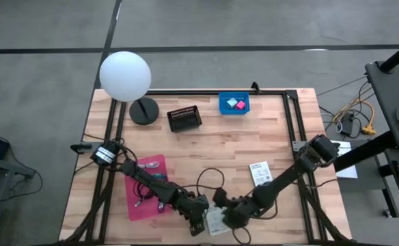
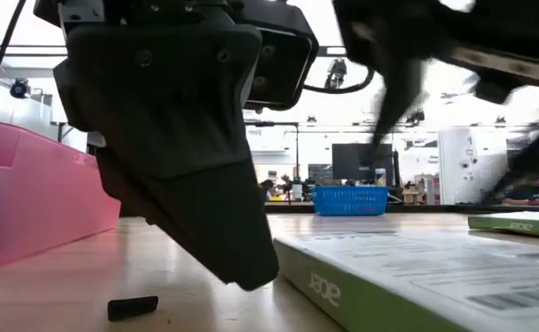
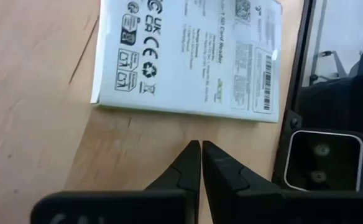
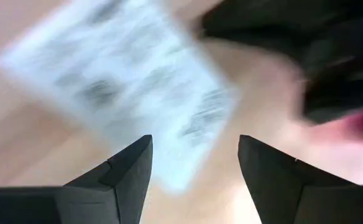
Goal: Pick and place items into bin
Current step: Put the bottom card reader box into the black bin
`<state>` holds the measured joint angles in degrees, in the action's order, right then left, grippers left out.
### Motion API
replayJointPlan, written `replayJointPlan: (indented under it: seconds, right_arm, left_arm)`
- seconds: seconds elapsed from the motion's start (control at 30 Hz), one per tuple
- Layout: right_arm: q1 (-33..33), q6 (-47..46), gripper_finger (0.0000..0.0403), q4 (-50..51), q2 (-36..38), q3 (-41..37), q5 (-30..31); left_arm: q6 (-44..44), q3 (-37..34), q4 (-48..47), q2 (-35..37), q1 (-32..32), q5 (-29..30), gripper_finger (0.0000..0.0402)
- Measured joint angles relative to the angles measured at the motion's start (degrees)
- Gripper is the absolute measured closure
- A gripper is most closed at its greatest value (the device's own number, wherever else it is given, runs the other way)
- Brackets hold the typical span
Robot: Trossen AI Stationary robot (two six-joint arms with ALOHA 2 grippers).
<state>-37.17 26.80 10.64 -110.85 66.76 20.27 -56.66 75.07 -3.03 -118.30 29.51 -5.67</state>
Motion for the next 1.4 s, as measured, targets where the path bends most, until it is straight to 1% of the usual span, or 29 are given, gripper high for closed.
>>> replayJointPlan:
  seconds: [0.1,0.2,0.37,0.6,0.67,0.8,0.93,1.07,1.4]
  right_arm:
    - [-0.16,-4.67,0.0181,5.02,0.41,-1.12,-5.52]
    - [-0.53,-5.09,0.0185,4.83,0.52,-1.86,-10.03]
    - [-1.35,-2.60,0.0194,2.84,0.68,-2.18,-10.96]
    - [-1.25,1.72,0.0199,-6.63,-0.84,-3.56,-12.82]
    - [-1.24,1.79,0.0200,-6.96,-1.40,-3.94,-13.20]
    - [-0.92,0.46,0.0200,-6.91,-1.55,-4.46,-12.89]
    - [-0.99,1.61,0.0200,-7.52,-1.56,-4.49,-12.13]
    - [-1.20,2.68,0.0200,-8.61,-1.59,-4.51,-8.07]
    - [-1.03,3.79,0.0200,-9.02,-0.99,-2.07,-7.04]
  left_arm:
    - [0.02,0.04,0.20,0.00,-0.08,-0.02,0.0401]
    - [0.02,0.04,0.72,0.00,-0.23,-0.02,0.0401]
    - [0.01,0.02,1.65,0.00,-0.74,0.24,0.0401]
    - [0.02,0.11,2.15,0.00,-1.88,1.91,0.0401]
    - [0.05,0.11,2.73,0.00,-2.14,2.34,0.0401]
    - [0.05,-0.06,2.90,0.00,-2.28,2.66,0.0401]
    - [0.07,0.00,3.15,-0.39,-2.44,2.60,0.0402]
    - [0.07,-0.11,2.83,-0.39,-2.52,2.25,0.0402]
    - [0.09,-0.04,2.60,-0.44,-2.50,2.05,0.0402]
